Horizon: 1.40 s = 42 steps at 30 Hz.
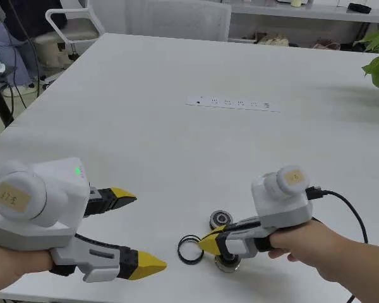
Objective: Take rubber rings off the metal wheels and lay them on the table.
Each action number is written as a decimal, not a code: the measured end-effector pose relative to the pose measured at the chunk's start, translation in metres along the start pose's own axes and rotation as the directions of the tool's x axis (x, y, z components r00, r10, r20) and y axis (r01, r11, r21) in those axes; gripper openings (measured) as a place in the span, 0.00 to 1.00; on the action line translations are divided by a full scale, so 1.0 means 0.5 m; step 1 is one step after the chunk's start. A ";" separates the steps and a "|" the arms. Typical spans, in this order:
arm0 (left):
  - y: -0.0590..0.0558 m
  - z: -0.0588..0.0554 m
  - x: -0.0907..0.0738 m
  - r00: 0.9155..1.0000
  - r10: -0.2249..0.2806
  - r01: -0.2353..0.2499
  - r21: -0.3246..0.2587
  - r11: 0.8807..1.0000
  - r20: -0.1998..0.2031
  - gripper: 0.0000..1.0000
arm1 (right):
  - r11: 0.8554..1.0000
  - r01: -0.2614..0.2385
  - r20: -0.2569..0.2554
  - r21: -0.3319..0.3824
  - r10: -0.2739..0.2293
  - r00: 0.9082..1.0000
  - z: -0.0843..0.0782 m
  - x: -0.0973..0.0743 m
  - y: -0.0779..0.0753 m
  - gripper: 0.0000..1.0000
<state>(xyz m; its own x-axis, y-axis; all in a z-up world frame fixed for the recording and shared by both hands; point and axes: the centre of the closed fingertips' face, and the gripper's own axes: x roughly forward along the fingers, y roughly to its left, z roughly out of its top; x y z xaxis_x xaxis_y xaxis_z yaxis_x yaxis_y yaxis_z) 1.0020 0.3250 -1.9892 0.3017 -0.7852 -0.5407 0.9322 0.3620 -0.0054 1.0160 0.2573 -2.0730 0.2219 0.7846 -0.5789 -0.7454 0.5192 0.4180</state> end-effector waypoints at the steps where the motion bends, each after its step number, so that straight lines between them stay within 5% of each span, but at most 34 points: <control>1: 0.000 0.000 0.000 1.000 0.000 0.000 0.000 1.000 0.000 0.70 | 1.000 0.001 -0.007 -0.018 -0.001 1.000 -0.001 0.000 0.002 0.05; 23: -0.008 -0.007 0.004 0.999 -0.021 0.021 0.004 1.000 -0.029 0.68 | 0.974 0.005 -0.073 -0.228 -0.022 0.997 -0.012 -0.010 0.021 0.17; 42: 0.004 0.007 0.017 0.999 -0.029 0.029 -0.011 1.000 -0.018 0.67 | 0.981 0.059 0.091 -0.186 -0.042 0.995 0.054 -0.071 0.000 0.21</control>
<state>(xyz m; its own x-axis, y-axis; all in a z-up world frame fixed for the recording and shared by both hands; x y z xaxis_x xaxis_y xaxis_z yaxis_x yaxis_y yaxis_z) 1.0074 0.3171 -1.9908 0.2706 -0.7862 -0.5555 0.9383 0.3444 -0.0303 1.0253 0.2388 -2.0335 0.3096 0.7895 -0.5299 -0.8351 0.4923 0.2454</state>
